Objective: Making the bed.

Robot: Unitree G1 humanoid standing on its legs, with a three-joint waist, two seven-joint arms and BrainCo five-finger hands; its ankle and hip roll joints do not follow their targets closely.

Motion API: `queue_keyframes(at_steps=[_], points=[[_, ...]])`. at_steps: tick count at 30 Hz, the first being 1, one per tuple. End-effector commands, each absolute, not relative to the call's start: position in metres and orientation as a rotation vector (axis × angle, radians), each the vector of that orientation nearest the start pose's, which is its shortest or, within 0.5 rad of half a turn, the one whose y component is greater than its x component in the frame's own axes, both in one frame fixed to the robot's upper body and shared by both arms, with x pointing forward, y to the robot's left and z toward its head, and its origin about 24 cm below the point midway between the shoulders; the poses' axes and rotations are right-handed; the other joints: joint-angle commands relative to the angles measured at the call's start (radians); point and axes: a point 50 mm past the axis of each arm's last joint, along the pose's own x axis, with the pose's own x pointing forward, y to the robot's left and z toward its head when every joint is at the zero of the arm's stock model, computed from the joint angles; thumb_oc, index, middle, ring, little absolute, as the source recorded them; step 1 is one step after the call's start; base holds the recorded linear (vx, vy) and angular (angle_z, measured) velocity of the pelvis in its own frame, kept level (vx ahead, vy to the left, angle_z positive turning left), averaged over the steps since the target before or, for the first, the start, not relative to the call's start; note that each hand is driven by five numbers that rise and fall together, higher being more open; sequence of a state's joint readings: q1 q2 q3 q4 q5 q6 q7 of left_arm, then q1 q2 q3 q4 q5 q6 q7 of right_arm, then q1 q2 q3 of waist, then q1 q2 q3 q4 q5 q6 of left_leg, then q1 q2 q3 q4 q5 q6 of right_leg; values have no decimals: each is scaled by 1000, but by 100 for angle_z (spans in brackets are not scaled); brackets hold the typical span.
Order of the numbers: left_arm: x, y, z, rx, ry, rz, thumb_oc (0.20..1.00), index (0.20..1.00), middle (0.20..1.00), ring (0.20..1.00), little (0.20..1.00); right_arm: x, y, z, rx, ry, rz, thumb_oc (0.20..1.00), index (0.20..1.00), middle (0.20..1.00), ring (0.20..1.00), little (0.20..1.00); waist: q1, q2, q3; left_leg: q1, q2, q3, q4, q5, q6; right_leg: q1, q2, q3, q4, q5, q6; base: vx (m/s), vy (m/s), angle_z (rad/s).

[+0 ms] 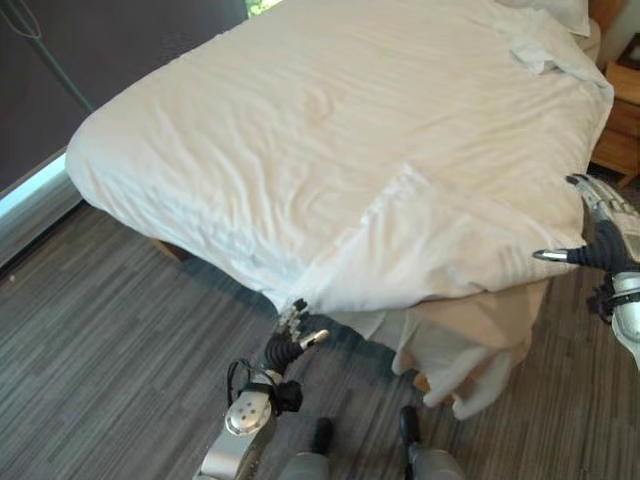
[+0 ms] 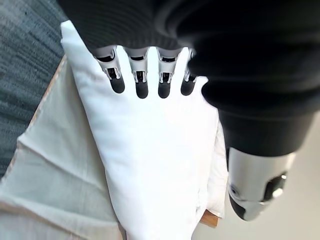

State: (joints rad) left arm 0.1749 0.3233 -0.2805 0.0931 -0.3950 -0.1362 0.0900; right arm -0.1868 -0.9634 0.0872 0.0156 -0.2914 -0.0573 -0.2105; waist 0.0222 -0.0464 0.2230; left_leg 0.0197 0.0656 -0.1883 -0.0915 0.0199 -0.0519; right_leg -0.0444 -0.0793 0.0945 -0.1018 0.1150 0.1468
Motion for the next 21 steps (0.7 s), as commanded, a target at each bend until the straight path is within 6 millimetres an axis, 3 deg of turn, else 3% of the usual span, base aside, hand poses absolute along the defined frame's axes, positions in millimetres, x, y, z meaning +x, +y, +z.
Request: queue_keyframes(at_steps=[1, 4, 7, 10, 15, 18, 21], points=[[206, 182, 2, -108, 152, -78, 1000, 1000, 1000, 1000, 1000, 297, -264, 188, -1202, -382, -43, 1000, 1000, 1000, 1000, 1000, 63, -59, -41, 43, -38, 46, 4, -106, 4, 27, -90, -49, 16, -73, 36, 57, -59, 0], [203, 183, 0, -116, 160, -70, 1000, 1000, 1000, 1000, 1000, 303, -256, 188, -1199, -389, -8, 1000, 1000, 1000, 1000, 1000, 66, -55, -43, 41, -34, 41, 4, -103, 1, 34, -87, -57, 15, -79, 31, 52, -64, 8], [200, 183, -7, -135, 188, -65, 1000, 1000, 1000, 1000, 1000, 318, -231, 180, -1186, -396, 92, 1000, 1000, 1000, 1000, 1000, 91, -44, -51, 34, -23, 23, 4, -93, -12, 50, -79, -79, 15, -101, 16, 92, -119, 14], [196, 184, -12, -143, 216, -66, 1000, 1000, 1000, 1000, 1000, 337, -204, 158, -1176, -334, 201, 1000, 1000, 1000, 1000, 1000, 118, -33, -61, 31, -15, 7, 4, -84, -20, 67, -70, -93, 15, -121, 2, 98, -106, 17], [195, 186, -16, -141, 240, -67, 1000, 1000, 1000, 1000, 1000, 364, -194, 125, -1243, -176, 188, 1000, 1000, 1000, 1000, 1000, 153, -19, -66, 22, -12, -22, 4, -70, -26, 83, -58, -109, 15, -135, -10, 80, -66, 17], [195, 188, -16, -140, 239, -56, 1000, 1000, 1000, 1000, 1000, 369, -194, 118, -1263, -142, 162, 1000, 1000, 1000, 1000, 1000, 159, -12, -64, 14, -14, -28, 4, -65, -27, 79, -57, -112, 15, -137, -11, 60, -37, 14], [198, 191, -14, -138, 226, -38, 1000, 1000, 1000, 1000, 1000, 372, -199, 127, -1267, -169, 108, 1000, 1000, 1000, 1000, 1000, 162, -1, -59, -8, -17, -35, 4, -55, -32, 65, -57, -120, 15, -139, -11, 22, -13, 13]])
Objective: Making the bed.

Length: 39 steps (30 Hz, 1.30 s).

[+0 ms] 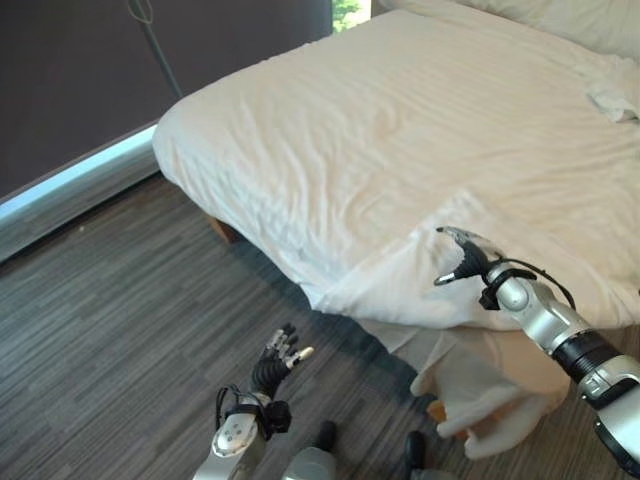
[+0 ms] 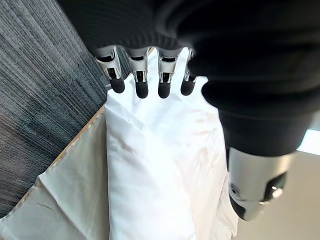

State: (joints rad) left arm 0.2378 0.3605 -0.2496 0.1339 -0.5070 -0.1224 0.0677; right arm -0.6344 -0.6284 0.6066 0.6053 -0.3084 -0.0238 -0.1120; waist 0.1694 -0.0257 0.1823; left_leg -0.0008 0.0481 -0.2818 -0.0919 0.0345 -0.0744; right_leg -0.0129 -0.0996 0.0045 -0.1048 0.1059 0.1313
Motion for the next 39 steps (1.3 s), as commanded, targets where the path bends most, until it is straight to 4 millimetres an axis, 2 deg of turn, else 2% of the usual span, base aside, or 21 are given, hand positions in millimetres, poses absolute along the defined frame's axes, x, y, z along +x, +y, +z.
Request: queue_keyframes(at_steps=[1, 2, 3, 5, 6, 8, 11, 12, 17, 18, 19, 20, 21, 24, 27, 30, 33, 38, 39], points=[[198, 192, -14, -142, 227, -28, 1000, 1000, 1000, 1000, 1000, 370, -200, 132, -1244, -191, 92, 1000, 1000, 1000, 1000, 1000, 13, -18, -16, 5, -1, 57, 5, -67, -12, 29, -37, -32, 17, -130, 5, 23, 8, 19], [195, 193, -16, -153, 230, -8, 1000, 1000, 1000, 1000, 1000, 363, -204, 147, -1173, -269, 43, 1000, 1000, 1000, 1000, 1000, 4, -10, -13, -6, -2, 56, 5, -64, -14, 23, -38, -32, 17, -133, 5, 33, 9, 10], [195, 193, -16, -152, 231, -10, 1000, 1000, 1000, 1000, 1000, 362, -205, 146, -1173, -267, 42, 1000, 1000, 1000, 1000, 1000, 5, -10, -14, -6, -2, 55, 5, -64, -14, 23, -38, -33, 17, -133, 5, 44, 8, 6], [191, 194, -18, -155, 239, 3, 1000, 1000, 1000, 1000, 1000, 351, -218, 165, -1121, -361, -46, 1000, 1000, 1000, 1000, 1000, -6, -2, -13, -12, -5, 52, 5, -64, -13, 20, -38, -32, 17, -136, 4, 36, 9, -1], [191, 194, -18, -155, 239, 3, 1000, 1000, 1000, 1000, 1000, 350, -218, 165, -1121, -360, -46, 1000, 1000, 1000, 1000, 1000, -5, -2, -13, -13, -5, 52, 5, -64, -13, 20, -38, -32, 17, -136, 4, 55, 18, 5], [187, 197, -20, -149, 249, 7, 1000, 1000, 1000, 1000, 1000, 338, -240, 176, -1074, -414, -162, 1000, 1000, 1000, 1000, 1000, -14, 11, -10, -19, -9, 48, 5, -65, -12, 16, -39, -35, 17, -141, 5, 59, 11, 11], [188, 197, -19, -144, 243, -3, 1000, 1000, 1000, 1000, 1000, 335, -258, 177, -1049, -387, -224, 1000, 1000, 1000, 1000, 1000, -12, 13, -1, -37, -11, 47, 5, -60, -12, -2, -40, -30, 17, -140, 7, 7, 2, 6], [188, 197, -19, -144, 242, -3, 1000, 1000, 1000, 1000, 1000, 335, -258, 178, -1049, -388, -224, 1000, 1000, 1000, 1000, 1000, -11, 14, -1, -38, -11, 48, 5, -60, -13, -3, -39, -30, 17, -139, 7, -8, 2, 4], [194, 192, -14, -152, 213, -39, 1000, 1000, 1000, 1000, 1000, 336, -300, 184, -1091, -260, -278, 1000, 1000, 1000, 1000, 1000, -4, 9, 35, -105, -11, 45, 5, -40, -21, -75, -37, -20, 17, -125, 12, -42, 2, 2], [194, 191, -14, -154, 212, -38, 1000, 1000, 1000, 1000, 1000, 336, -299, 185, -1092, -261, -277, 1000, 1000, 1000, 1000, 1000, -4, 10, 33, -107, -11, 46, 5, -39, -21, -78, -37, -20, 17, -124, 12, -53, -4, 2], [194, 190, -13, -159, 206, -44, 1000, 1000, 1000, 1000, 1000, 335, -316, 194, -1095, -235, -326, 1000, 1000, 1000, 1000, 1000, 0, 8, 51, -130, -12, 44, 5, -31, -24, -100, -35, -18, 17, -121, 12, -33, -4, 1], [195, 190, -13, -161, 204, -43, 1000, 1000, 1000, 1000, 1000, 336, -316, 195, -1096, -237, -326, 1000, 1000, 1000, 1000, 1000, -1, 9, 50, -133, -12, 45, 5, -31, -25, -103, -35, -17, 17, -121, 12, -95, -1, -2], [198, 190, -10, -160, 186, -49, 1000, 1000, 1000, 1000, 1000, 335, -337, 215, -1089, -222, -414, 1000, 1000, 1000, 1000, 1000, 4, 7, 72, -167, -11, 45, 5, -19, -30, -139, -33, -10, 17, -114, 13, -66, 11, -2], [202, 191, -9, -153, 172, -45, 1000, 1000, 1000, 1000, 1000, 326, -374, 239, -1067, -170, -557, 1000, 1000, 1000, 1000, 1000, 11, 4, 99, -213, -12, 47, 5, -2, -41, -182, -28, -12, 17, -109, 16, -75, 4, -5], [208, 191, -6, -155, 155, -42, 1000, 1000, 1000, 1000, 1000, 311, -406, 258, -990, -132, -691, 1000, 1000, 1000, 1000, 1000, 14, 4, 122, -260, -14, 46, 5, 12, -52, -222, -23, -16, 17, -103, 17, -77, -13, 2], [213, 190, -3, -159, 137, -40, 1000, 1000, 1000, 1000, 1000, 296, -429, 268, -908, -107, -811, 1000, 1000, 1000, 1000, 1000, 21, 7, 139, -293, -13, 41, 5, 21, -60, -247, -17, -16, 17, -103, 17, -66, -29, 5], [217, 188, 1, -179, 116, -38, 1000, 1000, 1000, 1000, 1000, 287, -440, 279, -785, -158, -922, 1000, 1000, 1000, 1000, 1000, 23, 15, 148, -313, -13, 38, 5, 25, -64, -263, -12, -18, 17, -104, 18, -29, -13, 3], [224, 187, 7, -173, 90, -41, 1000, 1000, 1000, 1000, 1000, 274, -453, 278, -604, -203, -1028, 1000, 1000, 1000, 1000, 1000, 27, 25, 153, -336, -21, 34, 5, 27, -67, -284, -13, -19, 17, -104, 22, -50, -8, 8], [225, 186, 7, -171, 90, -41, 1000, 1000, 1000, 1000, 1000, 274, -453, 277, -592, -204, -1030, 620, 620, 620, 620, 620, 27, 26, 154, -338, -21, 37, 5, 27, -68, -285, -14, -18, 17, -104, 24, -42, -1, 9]])
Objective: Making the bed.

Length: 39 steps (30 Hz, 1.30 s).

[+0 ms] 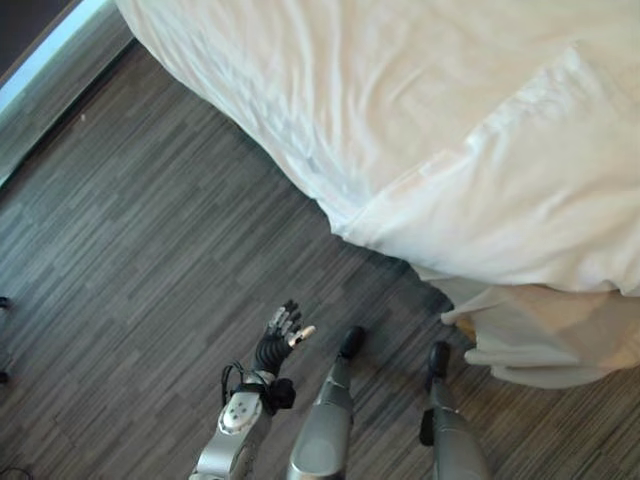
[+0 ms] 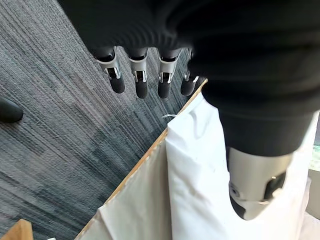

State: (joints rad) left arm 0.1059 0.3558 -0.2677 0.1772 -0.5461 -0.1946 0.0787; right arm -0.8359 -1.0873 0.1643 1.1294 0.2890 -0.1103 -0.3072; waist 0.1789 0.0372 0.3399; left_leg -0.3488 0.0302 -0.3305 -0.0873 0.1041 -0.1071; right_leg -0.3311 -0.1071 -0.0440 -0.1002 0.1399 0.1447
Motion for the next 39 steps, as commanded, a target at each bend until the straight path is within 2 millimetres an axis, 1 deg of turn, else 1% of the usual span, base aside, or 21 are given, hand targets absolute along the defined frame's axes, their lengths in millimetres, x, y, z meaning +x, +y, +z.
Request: queue_keyframes(at_steps=[1, 2, 3, 6, 9, 13, 19, 21, 24, 25, 26, 27, 28, 29, 30, 31, 32, 35, 36, 37, 39], points=[[225, 186, 6, -172, 94, -39, 1000, 1000, 1000, 1000, 1000, 275, -453, 274, -590, -196, -1018, 460, 460, 460, 460, 460, 15, -36, -4, 13, -2, 87, 0, -44, -36, 34, -7, 31, 13, -137, 12, -42, 12, 6], [225, 186, 5, -171, 99, -38, 1000, 1000, 1000, 1000, 1000, 276, -451, 271, -602, -184, -1002, 294, 294, 294, 294, 294, 11, -35, -4, 18, -1, 91, 0, -45, -36, 36, -7, 32, 13, -138, 13, -38, 19, 3], [225, 186, 3, -171, 109, -38, 1000, 1000, 1000, 1000, 1000, 278, -450, 267, -614, -170, -990, 200, 200, 200, 200, 200, 10, -36, -5, 24, 0, 94, 0, -48, -34, 41, -7, 34, 13, -140, 12, 0, 0, 0], [222, 185, 0, -175, 124, -44, 1000, 1000, 1000, 1000, 1000, 280, -449, 257, -618, -142, -973, 200, 200, 200, 200, 200, 8, -35, -6, 42, 3, 97, 0, -53, -31, 56, -8, 35, 13, -142, 11, 0, 0, 0], [218, 186, -6, -177, 164, -50, 1000, 1000, 1000, 1000, 1000, 281, -449, 224, -552, -69, -950, 200, 200, 200, 200, 200, -3, -35, -12, 75, 2, 104, 0, -67, -22, 85, -17, 37, 13, -143, 12, 0, 0, 0], [218, 187, -8, -167, 177, -54, 1000, 1000, 1000, 1000, 1000, 278, -449, 207, -541, -23, -939, 200, 200, 200, 200, 200, -10, -35, -14, 91, 0, 112, 0, -74, -20, 95, -26, 34, 13, -141, 14, -6, 10, 0], [213, 188, -13, -171, 200, -36, 1000, 1000, 1000, 1000, 1000, 281, -428, 167, -552, -6, -843, 200, 200, 200, 200, 200, -38, -38, -23, 127, 1, 137, 0, -89, -5, 121, -36, 49, 13, -138, 16, 5, 33, -4], [210, 193, -17, -171, 221, -2, 1000, 1000, 1000, 1000, 1000, 277, -410, 143, -545, -24, -784, 200, 200, 200, 200, 200, -65, -42, -39, 153, 2, 146, 0, -103, 5, 143, -39, 54, 13, -143, 16, 41, 31, -15], [207, 201, -17, -159, 230, 36, 1000, 1000, 1000, 1000, 1000, 261, -393, 110, -504, -16, -753, 200, 200, 200, 200, 200, -93, -47, -58, 180, 5, 155, 0, -117, 15, 165, -43, 56, 13, -148, 16, 44, 20, -6], [206, 201, -18, -156, 232, 35, 1000, 1000, 1000, 1000, 1000, 259, -392, 109, -503, -12, -754, 200, 200, 200, 200, 200, -91, -49, -59, 182, 5, 154, 0, -118, 15, 167, -43, 56, 13, -149, 16, 52, 17, -8], [203, 204, -19, -158, 243, 58, 1000, 1000, 1000, 1000, 1000, 247, -379, 81, -452, 28, -735, 200, 200, 200, 200, 200, -112, -53, -71, 201, 7, 163, 0, -128, 21, 181, -46, 58, 13, -149, 16, 37, 13, -8], [203, 204, -20, -155, 245, 57, 1000, 1000, 1000, 1000, 1000, 246, -378, 80, -452, 31, -736, 200, 200, 200, 200, 200, -110, -55, -71, 203, 7, 163, 0, -128, 22, 182, -46, 58, 13, -150, 16, 70, 17, -16], [199, 208, -21, -153, 256, 77, 1000, 1000, 1000, 1000, 1000, 232, -364, 49, -405, 106, -709, 200, 200, 200, 200, 200, -133, -60, -84, 223, 9, 172, 0, -137, 28, 195, -47, 65, 13, -150, 15, 37, 4, -21], [199, 208, -21, -151, 259, 77, 1000, 1000, 1000, 1000, 1000, 231, -363, 48, -405, 109, -709, 200, 200, 200, 200, 200, -132, -62, -84, 225, 9, 172, 0, -138, 28, 197, -48, 66, 13, -151, 15, 67, 12, -18], [196, 210, -24, -148, 274, 89, 1000, 1000, 1000, 1000, 1000, 220, -346, 19, -378, 195, -660, 200, 200, 200, 200, 200, -152, -64, -97, 241, 12, 182, 0, -145, 34, 208, -48, 72, 13, -151, 15, 56, 19, -15], [194, 210, -24, -148, 281, 88, 1000, 1000, 1000, 1000, 1000, 211, -340, 4, -356, 251, -648, 200, 200, 200, 200, 200, -161, -66, -104, 253, 13, 189, 0, -150, 37, 216, -48, 79, 13, -150, 14, 56, 19, -12], [194, 211, -24, -147, 282, 88, 1000, 1000, 1000, 1000, 1000, 211, -339, 3, -356, 253, -647, 200, 200, 200, 200, 200, -160, -67, -104, 255, 13, 190, 0, -150, 38, 218, -48, 80, 13, -151, 14, 45, 19, -23], [190, 212, -26, -142, 299, 92, 1000, 1000, 1000, 1000, 1000, 193, -327, -28, -310, 379, -614, 200, 200, 200, 200, 200, -180, -71, -122, 283, 17, 209, 0, -163, 45, 236, -50, 96, 13, -148, 15, 40, 22, -27], [189, 212, -26, -139, 302, 99, 1000, 1000, 1000, 1000, 1000, 185, -318, -47, -270, 455, -600, 200, 200, 200, 200, 200, -191, -72, -128, 298, 19, 221, 0, -168, 48, 241, -50, 109, 13, -145, 16, 39, 27, -21], [189, 212, -26, -138, 302, 100, 1000, 1000, 1000, 1000, 1000, 185, -318, -47, -269, 455, -599, 200, 200, 200, 200, 200, -190, -73, -128, 299, 19, 222, 0, -168, 48, 241, -50, 111, 13, -145, 16, 28, 33, -19], [190, 212, -27, -137, 309, 99, 1000, 1000, 1000, 1000, 1000, 172, -309, -72, -260, 584, -571, 200, 200, 200, 200, 200, -197, -72, -129, 314, 18, 233, 0, -172, 50, 249, -49, 123, 13, -143, 15, 21, 22, -16]])
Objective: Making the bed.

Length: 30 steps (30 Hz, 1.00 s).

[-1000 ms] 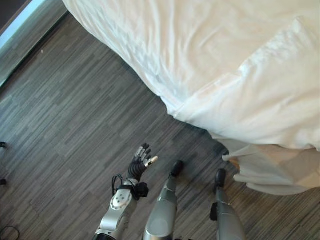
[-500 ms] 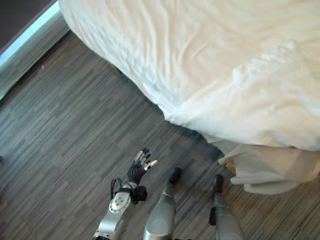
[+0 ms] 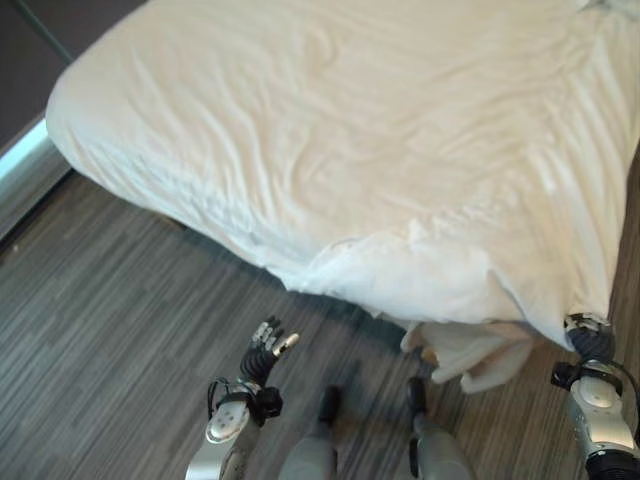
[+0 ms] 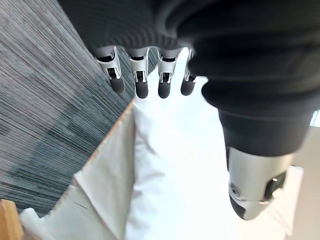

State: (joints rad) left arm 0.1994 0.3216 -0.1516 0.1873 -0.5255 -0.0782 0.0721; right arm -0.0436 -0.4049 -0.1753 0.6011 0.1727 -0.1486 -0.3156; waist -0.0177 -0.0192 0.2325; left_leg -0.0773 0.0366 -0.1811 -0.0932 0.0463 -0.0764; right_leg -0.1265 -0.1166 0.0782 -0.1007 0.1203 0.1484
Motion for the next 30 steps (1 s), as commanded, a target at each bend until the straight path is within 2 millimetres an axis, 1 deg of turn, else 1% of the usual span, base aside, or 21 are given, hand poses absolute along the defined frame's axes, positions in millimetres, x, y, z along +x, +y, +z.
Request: queue_keyframes(at_steps=[1, 2, 3, 4, 5, 6, 8, 10, 11, 12, 14, 17, 20, 21, 22, 23, 24, 25, 26, 28, 30], points=[[190, 210, -29, -134, 315, 93, 1000, 1000, 1000, 1000, 1000, 156, -304, -90, -277, 692, -551, 200, 200, 200, 200, 200, -4, -15, -23, 51, 12, 88, 6, -116, 20, 50, -41, 3, 13, -123, 11, 32, 13, -18], [190, 209, -29, -133, 315, 87, 1000, 1000, 1000, 1000, 1000, 147, -302, -99, -286, 758, -539, 423, 423, 423, 423, 423, -6, -14, -24, 54, 11, 90, 6, -118, 19, 53, -42, 6, 13, -121, 10, 33, 8, -11], [190, 207, -28, -130, 314, 75, 1000, 1000, 1000, 1000, 1000, 134, -298, -112, -287, 846, -528, 1000, 1000, 1000, 1000, 1000, -8, -14, -21, 58, 11, 92, 6, -119, 20, 55, -43, 10, 13, -121, 10, 14, -1, -4], [193, 204, -26, -123, 306, 53, 1000, 1000, 1000, 1000, 1000, 103, -293, -134, -257, 1035, -533, 1000, 1000, 1000, 1000, 1000, -8, -9, -14, 64, 10, 89, 6, -119, 21, 58, -45, 14, 13, -120, 9, 0, 0, 0], [193, 204, -26, -123, 306, 53, 1000, 1000, 1000, 1000, 1000, 103, -294, -134, -256, 1034, -533, 1000, 1000, 1000, 1000, 1000, -8, -9, -12, 65, 10, 89, 6, -119, 21, 59, -44, 14, 13, -120, 9, 0, 0, 0], [194, 201, -26, -118, 301, 37, 1000, 1000, 1000, 1000, 1000, 63, -296, -146, -288, 1237, -537, 1000, 1000, 1000, 1000, 1000, -9, -2, -6, 67, 7, 88, 6, -120, 22, 61, -48, 16, 13, -120, 9, 0, 0, 0], [193, 200, -23, -107, 290, 22, 1000, 1000, 1000, 1000, 1000, 21, -308, -147, -372, 1438, -546, 1000, 1000, 1000, 1000, 1000, -10, 8, -2, 72, 3, 87, 6, -123, 22, 66, -52, 16, 13, -121, 10, 0, 0, 0], [192, 198, -23, -104, 285, 13, 1000, 1000, 1000, 1000, 1000, 12, -317, -144, -397, 1472, -571, 1000, 1000, 1000, 1000, 1000, -11, 13, -2, 74, 2, 88, 6, -125, 22, 69, -54, 15, 13, -122, 11, 0, 0, 0], [191, 197, -22, -100, 282, 6, 1000, 1000, 1000, 1000, 1000, 2, -331, -137, -427, 1505, -623, 1000, 1000, 1000, 1000, 1000, -12, 17, -2, 76, 1, 89, 6, -125, 21, 72, -56, 13, 13, -121, 13, 18, 33, 2], [189, 198, -22, -95, 279, 2, 1000, 1000, 1000, 1000, 1000, -8, -360, -120, -445, 1504, -758, 1000, 1000, 1000, 1000, 1000, -16, 22, -5, 78, 0, 90, 6, -125, 20, 75, -59, 13, 13, -121, 16, 23, 46, 3], [189, 197, -22, -92, 275, 0, 1000, 1000, 1000, 1000, 1000, 1, -399, -93, -523, 1423, -886, 1000, 1000, 1000, 1000, 1000, -17, 24, -8, 81, -1, 94, 6, -126, 19, 78, -61, 11, 13, -122, 18, 10, 22, 1], [191, 199, -22, -82, 271, 11, 1000, 1000, 1000, 1000, 1000, 35, -447, -46, -652, 1232, -1004, 1000, 1000, 1000, 1000, 1000, -15, 20, -12, 84, 2, 102, 6, -127, 17, 80, -63, 9, 13, -121, 22, -5, 6, -4], [192, 202, -23, -83, 273, 26, 1000, 1000, 1000, 1000, 1000, 81, -481, 9, -756, 963, -1078, 1000, 1000, 1000, 1000, 1000, -10, 10, -21, 89, 6, 109, 6, -128, 14, 82, -60, 6, 13, -119, 24, -4, -8, -18], [192, 203, -23, -88, 273, 32, 1000, 1000, 1000, 1000, 1000, 95, -483, 21, -777, 883, -1077, 1000, 1000, 1000, 1000, 1000, -11, 10, -22, 90, 8, 111, 6, -128, 14, 83, -59, 6, 13, -120, 24, 3, -12, -23], [192, 203, -23, -96, 274, 40, 1000, 1000, 1000, 1000, 1000, 115, -484, 35, -797, 767, -1067, 1000, 1000, 1000, 1000, 1000, -12, 7, -25, 91, 9, 114, 6, -128, 14, 82, -58, 7, 13, -119, 24, 3, -5, -21], [192, 203, -23, -96, 274, 39, 1000, 1000, 1000, 1000, 1000, 114, -483, 35, -797, 768, -1068, 1000, 1000, 1000, 1000, 1000, -12, 8, -25, 92, 9, 114, 6, -128, 14, 83, -58, 7, 13, -120, 24, 4, -6, -17], [190, 204, -25, -106, 282, 54, 1000, 1000, 1000, 1000, 1000, 142, -479, 58, -844, 592, -1036, 1000, 1000, 1000, 1000, 1000, -15, 5, -29, 92, 12, 118, 6, -127, 14, 82, -56, 9, 13, -119, 23, -17, -18, -20], [187, 207, -27, -126, 293, 84, 1000, 1000, 1000, 1000, 1000, 184, -452, 104, -942, 265, -939, 1000, 1000, 1000, 1000, 1000, -18, 2, -34, 92, 15, 120, 6, -117, 15, 82, -54, 11, 13, -114, 21, 15, -14, -18], [186, 206, -28, -125, 294, 83, 1000, 1000, 1000, 1000, 1000, 183, -452, 103, -942, 268, -940, 1000, 1000, 1000, 1000, 1000, -16, 3, -38, 94, 16, 120, 6, -127, 16, 84, -53, 10, 13, -122, 21, 19, -13, -19], [184, 207, -30, -133, 301, 97, 1000, 1000, 1000, 1000, 1000, 198, -431, 124, -993, 105, -886, 1000, 1000, 1000, 1000, 1000, -16, 4, -45, 96, 19, 119, 6, -129, 17, 87, -52, 9, 13, -127, 18, 31, -18, -13], [181, 207, -31, -123, 312, 92, 1000, 1000, 1000, 1000, 1000, 221, -398, 135, -965, -51, -785, 1000, 1000, 1000, 1000, 1000, -7, 8, -51, 98, 22, 114, 6, -128, 17, 93, -50, 2, 13, -133, 13, 3, -37, 0]])
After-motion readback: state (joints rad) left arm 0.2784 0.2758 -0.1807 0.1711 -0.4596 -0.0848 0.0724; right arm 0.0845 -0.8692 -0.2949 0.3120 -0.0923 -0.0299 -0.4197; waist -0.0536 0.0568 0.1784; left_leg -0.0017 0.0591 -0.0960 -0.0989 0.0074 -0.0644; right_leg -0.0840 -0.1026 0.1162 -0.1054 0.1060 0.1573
